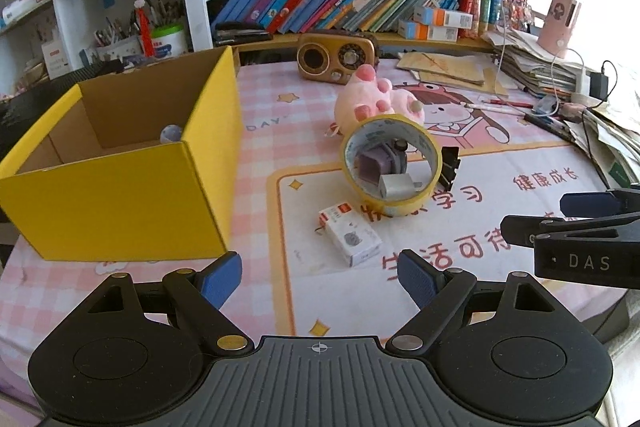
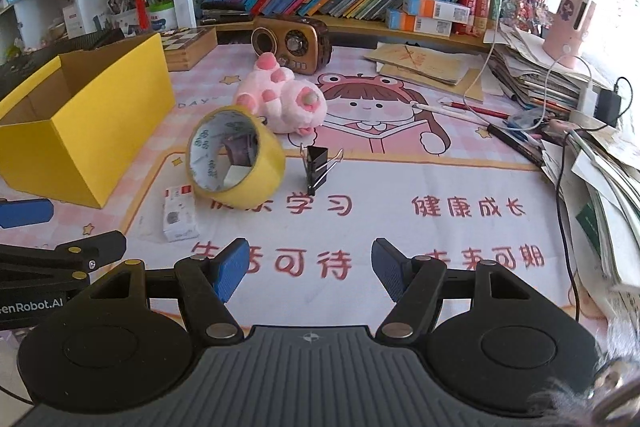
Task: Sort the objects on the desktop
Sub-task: 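Grasp the small white-and-red box with the left tool while the right tool grasps the binder clip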
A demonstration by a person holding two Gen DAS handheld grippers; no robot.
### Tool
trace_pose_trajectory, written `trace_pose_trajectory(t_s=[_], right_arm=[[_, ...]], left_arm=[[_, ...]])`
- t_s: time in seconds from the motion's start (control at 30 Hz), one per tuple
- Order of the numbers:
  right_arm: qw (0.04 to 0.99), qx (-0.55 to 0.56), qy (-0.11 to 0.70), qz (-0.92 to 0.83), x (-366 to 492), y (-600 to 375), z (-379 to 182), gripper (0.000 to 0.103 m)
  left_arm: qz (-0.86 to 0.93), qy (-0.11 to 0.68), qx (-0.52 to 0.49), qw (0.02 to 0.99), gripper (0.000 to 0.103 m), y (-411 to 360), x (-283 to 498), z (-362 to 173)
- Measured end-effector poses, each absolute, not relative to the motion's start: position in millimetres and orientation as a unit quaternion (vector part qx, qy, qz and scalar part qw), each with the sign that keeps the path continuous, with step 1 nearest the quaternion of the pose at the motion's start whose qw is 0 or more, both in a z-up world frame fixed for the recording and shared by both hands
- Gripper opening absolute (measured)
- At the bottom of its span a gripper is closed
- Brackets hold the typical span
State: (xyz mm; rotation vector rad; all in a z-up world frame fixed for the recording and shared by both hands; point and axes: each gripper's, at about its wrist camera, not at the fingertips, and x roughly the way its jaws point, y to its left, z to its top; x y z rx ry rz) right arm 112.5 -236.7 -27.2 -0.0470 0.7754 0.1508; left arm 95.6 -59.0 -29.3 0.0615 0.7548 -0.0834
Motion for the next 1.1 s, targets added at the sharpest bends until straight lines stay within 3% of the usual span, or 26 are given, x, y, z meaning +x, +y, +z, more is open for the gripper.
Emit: trace_pose_trajectory(t_s=[0.47, 0.53, 0.87, 0.97, 1.1], right_arm=[[0.909, -0.031, 0.401, 0.111, 162.9, -255.9, -47.7, 0.065], [0.908, -0.032, 0.403, 0.112, 171.0, -258.1, -49.7, 0.064], [0.9, -0.029, 0.411, 0.142, 212.1, -253.7, -60.3, 0.063], [0.9, -0.031, 0.411, 0.145, 224.2, -250.1, -65.4, 0.063], [0.899, -0.035, 0.411, 0.145, 237.7, -245.7, -72.6, 0.059]], left_arm=[[-0.002, 0.403, 0.031, 0.915, 0.079, -91.2, 139.0, -59.2], [0.003, 0.41, 0.03, 0.912, 0.07, -93.5, 146.1, -64.7], [0.021, 0.419, 0.009, 0.908, 0.049, -100.0, 171.6, -77.5], [0.028, 0.417, 0.001, 0.909, 0.031, -96.8, 174.2, -76.3], [0.034, 0.423, -0.002, 0.905, 0.028, -92.8, 175.6, -74.7]])
